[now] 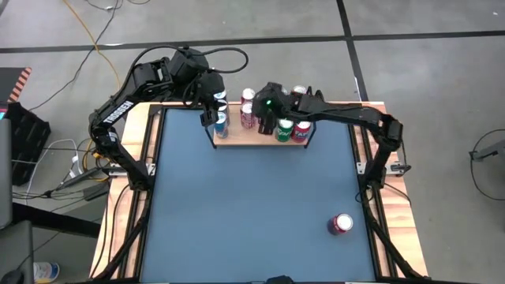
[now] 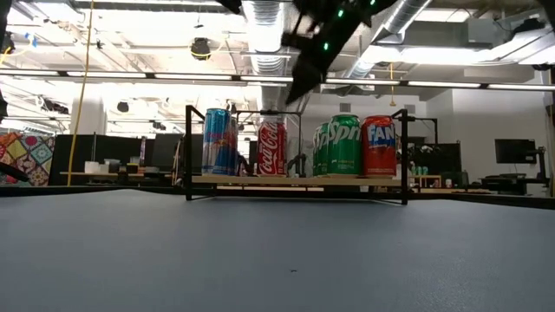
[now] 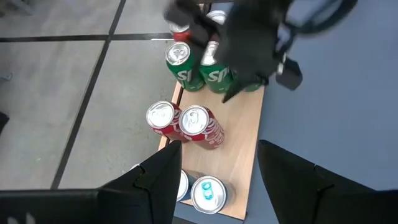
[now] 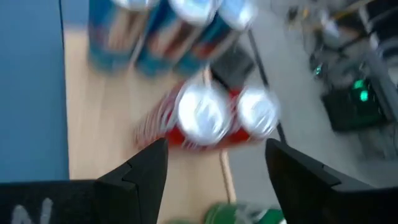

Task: Place canned beverage on shelf
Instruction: Put the red white soda can on the shelf aligned with the other red white soda cans

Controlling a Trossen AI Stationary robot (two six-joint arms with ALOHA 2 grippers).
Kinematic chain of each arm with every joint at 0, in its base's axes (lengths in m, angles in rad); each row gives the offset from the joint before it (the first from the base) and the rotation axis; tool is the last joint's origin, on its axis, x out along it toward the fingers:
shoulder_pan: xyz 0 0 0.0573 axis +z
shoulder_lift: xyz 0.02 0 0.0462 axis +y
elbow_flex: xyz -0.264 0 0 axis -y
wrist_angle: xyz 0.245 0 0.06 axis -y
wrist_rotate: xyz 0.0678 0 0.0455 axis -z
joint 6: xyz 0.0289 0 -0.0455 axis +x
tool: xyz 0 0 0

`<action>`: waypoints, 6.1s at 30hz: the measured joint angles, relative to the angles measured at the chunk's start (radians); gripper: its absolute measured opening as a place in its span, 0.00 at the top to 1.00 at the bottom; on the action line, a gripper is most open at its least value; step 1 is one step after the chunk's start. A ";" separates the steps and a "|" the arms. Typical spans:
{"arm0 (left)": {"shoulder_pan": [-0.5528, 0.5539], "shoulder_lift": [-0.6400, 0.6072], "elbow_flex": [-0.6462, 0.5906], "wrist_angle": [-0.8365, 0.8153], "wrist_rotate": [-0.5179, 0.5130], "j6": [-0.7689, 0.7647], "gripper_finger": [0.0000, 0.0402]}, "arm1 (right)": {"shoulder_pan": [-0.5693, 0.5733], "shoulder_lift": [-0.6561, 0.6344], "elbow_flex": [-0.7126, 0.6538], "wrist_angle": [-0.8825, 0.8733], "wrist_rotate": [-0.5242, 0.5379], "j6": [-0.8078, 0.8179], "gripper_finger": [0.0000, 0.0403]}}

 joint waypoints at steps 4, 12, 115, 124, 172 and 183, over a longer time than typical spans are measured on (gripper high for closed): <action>0.000 0.000 0.000 0.002 0.001 -0.010 0.51 | -0.076 -0.049 0.001 0.118 -0.107 0.040 0.36; 0.002 -0.001 -0.090 0.143 0.130 -0.052 0.51 | -0.189 -0.130 0.056 0.064 -0.395 0.225 0.42; -0.331 0.001 -0.528 0.723 0.205 -0.516 0.51 | 1.057 -0.359 -0.458 -0.677 -0.203 1.166 0.42; -0.385 0.000 -0.528 0.637 0.048 -0.425 0.51 | 0.780 -0.414 -0.458 -0.600 -0.163 0.999 0.42; -0.462 -0.093 -0.692 0.538 -0.105 -0.528 0.51 | 0.466 0.042 -0.050 -0.460 -0.260 0.411 0.17; -0.502 -0.099 -0.690 0.554 -0.088 -0.560 0.51 | 0.458 -0.096 0.175 -0.660 -0.231 0.362 0.16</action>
